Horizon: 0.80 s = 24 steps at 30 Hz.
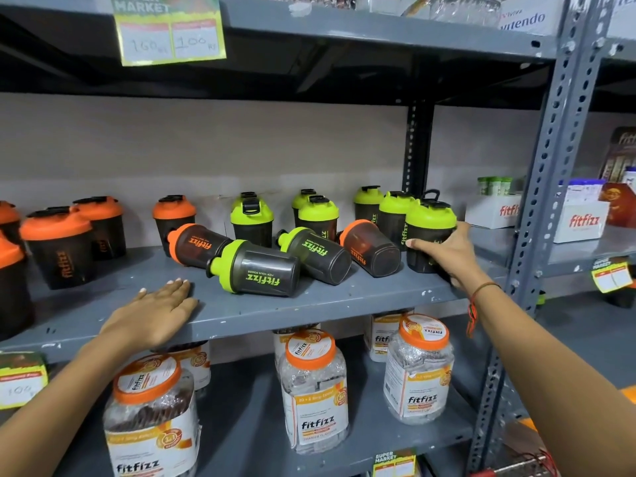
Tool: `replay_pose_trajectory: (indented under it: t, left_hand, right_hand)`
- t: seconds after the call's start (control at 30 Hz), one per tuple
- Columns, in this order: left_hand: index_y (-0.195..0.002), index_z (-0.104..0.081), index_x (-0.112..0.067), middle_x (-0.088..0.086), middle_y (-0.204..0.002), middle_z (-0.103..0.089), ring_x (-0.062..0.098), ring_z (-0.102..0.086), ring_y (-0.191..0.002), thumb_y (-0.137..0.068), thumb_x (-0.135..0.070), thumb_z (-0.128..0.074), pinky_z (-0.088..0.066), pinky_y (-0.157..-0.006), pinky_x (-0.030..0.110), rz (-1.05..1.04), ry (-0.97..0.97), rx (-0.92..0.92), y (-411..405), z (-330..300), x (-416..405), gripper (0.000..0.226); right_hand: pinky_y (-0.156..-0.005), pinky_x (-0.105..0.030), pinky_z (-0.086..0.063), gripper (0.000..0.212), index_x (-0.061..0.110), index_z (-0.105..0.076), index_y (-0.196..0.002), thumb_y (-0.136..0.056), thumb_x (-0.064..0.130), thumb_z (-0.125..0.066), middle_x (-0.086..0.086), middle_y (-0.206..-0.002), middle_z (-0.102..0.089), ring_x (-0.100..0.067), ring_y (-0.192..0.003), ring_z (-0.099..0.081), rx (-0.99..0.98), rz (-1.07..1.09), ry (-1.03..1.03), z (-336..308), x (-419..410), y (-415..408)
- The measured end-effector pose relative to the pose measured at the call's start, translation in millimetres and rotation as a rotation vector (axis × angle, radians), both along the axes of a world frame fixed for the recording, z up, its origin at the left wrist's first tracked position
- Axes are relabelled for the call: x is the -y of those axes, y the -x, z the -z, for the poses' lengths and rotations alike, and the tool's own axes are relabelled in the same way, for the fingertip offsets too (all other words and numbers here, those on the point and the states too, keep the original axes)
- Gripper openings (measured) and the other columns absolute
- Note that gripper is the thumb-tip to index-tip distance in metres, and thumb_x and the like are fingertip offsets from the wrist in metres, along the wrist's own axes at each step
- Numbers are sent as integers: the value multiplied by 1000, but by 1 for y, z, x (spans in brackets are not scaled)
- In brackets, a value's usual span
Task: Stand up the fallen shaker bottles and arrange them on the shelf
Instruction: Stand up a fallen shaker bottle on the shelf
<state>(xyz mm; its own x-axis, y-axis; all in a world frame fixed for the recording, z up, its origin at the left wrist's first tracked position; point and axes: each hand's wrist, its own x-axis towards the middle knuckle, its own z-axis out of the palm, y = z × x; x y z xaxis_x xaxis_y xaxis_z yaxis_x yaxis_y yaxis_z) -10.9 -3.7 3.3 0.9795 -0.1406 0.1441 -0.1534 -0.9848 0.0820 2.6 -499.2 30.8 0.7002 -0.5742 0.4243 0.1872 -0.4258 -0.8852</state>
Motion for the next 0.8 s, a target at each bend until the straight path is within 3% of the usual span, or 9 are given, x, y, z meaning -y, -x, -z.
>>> replay_pose_trajectory:
  t: [0.17,0.27,0.33,0.43,0.53,0.63,0.8]
  left_hand:
    - [-152,-9,-21,0,-161,-8,15,-10,-148,-99,-48,-17,-4,-119,40,-7,-11,-1,0,1,0,60]
    - [-152,-9,-21,0,-161,-8,15,-10,-148,-98,-49,-16,-4,-119,40,-9,-15,1,-1,1,0,61]
    - [-152,-9,-20,0,-161,-8,15,-10,-148,-98,-49,-16,-4,-119,40,-10,-20,4,-2,2,0,61]
    - [-152,-11,-18,1,-161,-8,15,-9,-148,-99,-47,-17,-4,-119,41,-5,-28,5,-4,2,-1,61]
    - [-152,-12,-18,1,-161,-8,15,-8,-148,-98,-48,-16,-3,-119,41,-2,-36,1,-6,2,-1,62]
    - [-152,-12,-18,1,-161,-8,15,-8,-148,-97,-49,-15,-4,-118,41,1,-34,4,-6,3,-2,63]
    - [-152,-13,-19,2,-161,-9,15,-9,-148,-96,-50,-15,-4,-118,41,0,-23,13,-6,4,-3,64]
  right_hand:
    - [-93,-36,-51,93,27,-37,-116,-45,51,-91,5,-111,-58,-20,-110,-59,0,-45,-9,3,-1,6]
    - [-105,-38,-46,106,25,-32,-132,-49,57,-89,2,-130,-52,-19,-123,-53,50,-72,-15,-3,-7,15]
    - [-113,-40,-38,109,21,-30,-143,-57,61,-84,-1,-143,-44,-19,-132,-44,168,26,12,-11,-18,24]
    - [-113,-38,-34,86,21,-39,-139,-70,57,-77,2,-140,-45,-17,-131,-41,410,188,163,-33,-44,42]
    - [-104,-31,-36,63,20,-52,-129,-76,44,-75,2,-128,-54,-17,-122,-48,496,169,399,-61,-77,53]
    - [-101,-37,-43,55,17,-60,-123,-75,37,-79,-1,-121,-63,-19,-115,-56,350,-83,592,-83,-114,49]
    - [-102,-33,-44,78,14,-48,-141,-75,45,-77,-8,-137,-58,-25,-125,-55,-344,-368,1018,-98,-161,28]
